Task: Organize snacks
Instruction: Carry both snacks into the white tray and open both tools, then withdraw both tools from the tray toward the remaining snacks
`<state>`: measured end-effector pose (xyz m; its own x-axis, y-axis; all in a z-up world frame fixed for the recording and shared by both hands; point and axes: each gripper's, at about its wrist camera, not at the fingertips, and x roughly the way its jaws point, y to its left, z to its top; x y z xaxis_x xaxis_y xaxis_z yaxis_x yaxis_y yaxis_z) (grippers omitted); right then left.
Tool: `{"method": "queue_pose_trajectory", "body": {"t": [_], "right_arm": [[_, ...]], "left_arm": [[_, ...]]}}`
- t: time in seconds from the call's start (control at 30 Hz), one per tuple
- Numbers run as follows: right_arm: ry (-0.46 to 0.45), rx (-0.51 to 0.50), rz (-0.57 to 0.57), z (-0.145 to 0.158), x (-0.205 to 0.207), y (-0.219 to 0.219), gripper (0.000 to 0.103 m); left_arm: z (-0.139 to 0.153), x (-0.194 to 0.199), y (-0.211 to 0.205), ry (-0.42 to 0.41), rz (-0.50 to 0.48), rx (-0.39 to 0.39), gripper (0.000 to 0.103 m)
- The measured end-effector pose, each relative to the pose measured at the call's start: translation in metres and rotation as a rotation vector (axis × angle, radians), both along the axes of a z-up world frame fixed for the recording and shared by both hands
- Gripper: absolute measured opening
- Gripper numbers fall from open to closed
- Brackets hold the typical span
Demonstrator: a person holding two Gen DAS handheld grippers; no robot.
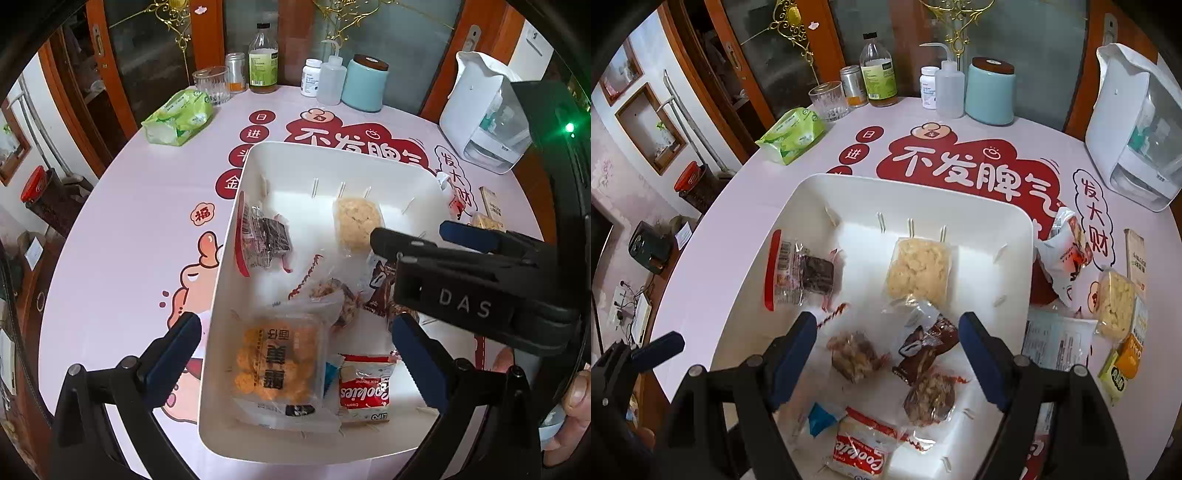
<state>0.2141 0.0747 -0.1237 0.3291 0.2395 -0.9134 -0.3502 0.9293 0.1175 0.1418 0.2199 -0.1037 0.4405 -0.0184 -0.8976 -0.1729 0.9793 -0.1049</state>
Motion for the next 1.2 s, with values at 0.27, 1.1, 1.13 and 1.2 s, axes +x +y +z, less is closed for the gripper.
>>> {"method": "queue_pose_trajectory", "body": {"t": [0.27, 1.1, 1.13, 1.2], "right_arm": [[-0.006, -0.006, 0.009, 0.005, -0.012, -0.004, 0.08], [-0.107, -0.044, -0.062, 0.054, -0.08, -0.112, 0.08], [-0.117, -0.053, -0.075, 0.056, -0.08, -0.124, 0.08], [-0.134, -0.073, -0.106, 0.059, -0.08, -0.147, 0.08]], "left_arm": [[0.005, -0.006, -0.005, -0.006, -0.005, 0.008, 0.102], [0.02, -0.037, -0.081, 0.026, -0.122, 0.034, 0.102], [0.022, -0.036, -0.089, 0.022, -0.131, 0.031, 0.102], [0.026, -0.033, -0.105, 0.009, -0.15, 0.027, 0.102]]}}
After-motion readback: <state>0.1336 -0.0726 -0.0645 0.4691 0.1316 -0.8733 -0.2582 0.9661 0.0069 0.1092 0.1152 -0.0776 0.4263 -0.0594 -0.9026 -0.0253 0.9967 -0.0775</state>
